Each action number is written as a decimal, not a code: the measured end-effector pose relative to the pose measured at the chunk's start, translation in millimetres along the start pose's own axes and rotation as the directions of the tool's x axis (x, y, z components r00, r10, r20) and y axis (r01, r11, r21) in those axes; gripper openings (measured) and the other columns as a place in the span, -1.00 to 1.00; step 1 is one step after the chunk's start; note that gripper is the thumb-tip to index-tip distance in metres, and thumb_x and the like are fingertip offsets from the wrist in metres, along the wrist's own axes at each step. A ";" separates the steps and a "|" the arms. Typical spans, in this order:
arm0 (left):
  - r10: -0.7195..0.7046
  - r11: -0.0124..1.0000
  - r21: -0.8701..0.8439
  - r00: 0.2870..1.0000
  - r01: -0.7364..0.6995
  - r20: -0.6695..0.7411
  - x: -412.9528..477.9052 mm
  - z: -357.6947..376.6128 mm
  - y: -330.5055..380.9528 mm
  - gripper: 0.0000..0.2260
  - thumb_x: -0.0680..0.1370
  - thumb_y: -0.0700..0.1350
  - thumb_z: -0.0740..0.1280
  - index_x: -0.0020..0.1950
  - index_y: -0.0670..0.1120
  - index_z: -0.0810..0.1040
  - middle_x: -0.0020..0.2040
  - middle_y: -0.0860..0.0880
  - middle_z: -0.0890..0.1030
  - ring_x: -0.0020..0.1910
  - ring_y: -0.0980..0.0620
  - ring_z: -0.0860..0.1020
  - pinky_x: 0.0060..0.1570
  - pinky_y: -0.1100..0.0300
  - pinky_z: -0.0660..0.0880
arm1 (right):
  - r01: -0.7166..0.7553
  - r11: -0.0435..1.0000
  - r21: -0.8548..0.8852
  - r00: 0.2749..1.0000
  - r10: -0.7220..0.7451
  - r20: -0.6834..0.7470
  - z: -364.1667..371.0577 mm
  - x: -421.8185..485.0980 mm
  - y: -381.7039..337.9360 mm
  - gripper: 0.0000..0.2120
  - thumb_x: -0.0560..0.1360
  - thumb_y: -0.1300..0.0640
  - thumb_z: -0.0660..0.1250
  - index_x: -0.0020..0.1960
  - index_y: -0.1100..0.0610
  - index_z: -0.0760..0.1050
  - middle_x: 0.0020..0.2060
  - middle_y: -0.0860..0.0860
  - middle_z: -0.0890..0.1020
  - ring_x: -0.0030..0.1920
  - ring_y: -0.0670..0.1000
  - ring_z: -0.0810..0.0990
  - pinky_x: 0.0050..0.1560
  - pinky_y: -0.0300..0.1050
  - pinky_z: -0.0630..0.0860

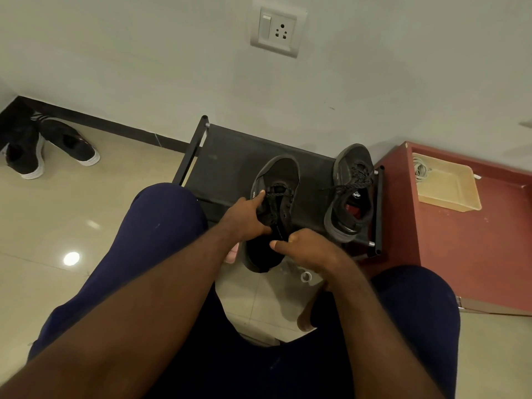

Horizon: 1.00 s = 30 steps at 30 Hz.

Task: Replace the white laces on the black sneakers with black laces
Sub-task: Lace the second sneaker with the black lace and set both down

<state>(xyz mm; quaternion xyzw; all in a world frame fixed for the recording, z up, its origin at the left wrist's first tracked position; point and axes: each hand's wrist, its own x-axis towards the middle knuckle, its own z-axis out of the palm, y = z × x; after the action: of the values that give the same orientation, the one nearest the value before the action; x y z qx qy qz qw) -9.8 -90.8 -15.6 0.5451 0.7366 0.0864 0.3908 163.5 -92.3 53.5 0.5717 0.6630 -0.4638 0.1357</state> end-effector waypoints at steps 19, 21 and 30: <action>-0.004 1.000 0.028 1.000 0.003 0.011 3.1 -1.4 1.1 -0.03 0.38 0.13 0.53 0.61 0.13 -0.02 0.28 -0.14 0.38 0.22 -0.16 0.47 0.22 -0.02 0.48 | 0.158 0.917 0.367 0.974 -0.082 -0.213 -13.9 -41.1 -15.5 -0.43 0.63 -0.20 0.21 -0.41 0.16 0.41 -0.45 0.18 0.56 -0.54 0.01 0.41 -0.44 -0.10 0.44; 0.011 0.999 0.031 1.000 -0.012 0.023 2.4 -1.1 0.9 -0.02 0.37 0.17 0.52 0.61 0.15 -0.03 0.27 -0.14 0.38 0.22 -0.17 0.47 0.26 -0.04 0.46 | 0.061 0.966 0.251 0.911 0.049 -0.410 -6.8 -15.7 10.0 -0.57 0.60 -0.01 0.28 -0.33 0.25 0.48 -0.36 0.25 0.62 -0.47 0.10 0.55 -0.31 0.11 0.62; -0.020 0.999 0.040 1.000 0.019 0.011 1.4 -0.5 2.7 -0.05 0.40 0.12 0.51 0.61 0.14 -0.03 0.31 -0.14 0.36 0.25 -0.19 0.46 0.25 -0.04 0.48 | 0.157 0.988 0.004 0.729 -0.113 -0.675 5.6 23.1 11.0 -0.83 0.54 0.03 0.36 0.05 0.10 0.58 -0.05 0.01 0.64 -0.01 0.03 0.62 0.04 0.06 0.57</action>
<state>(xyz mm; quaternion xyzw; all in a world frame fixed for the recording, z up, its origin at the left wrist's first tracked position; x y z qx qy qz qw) -8.3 -88.4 -14.5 0.5461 0.7413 0.0650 0.3848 164.2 -82.9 29.0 0.6546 0.6926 -0.2546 -0.1641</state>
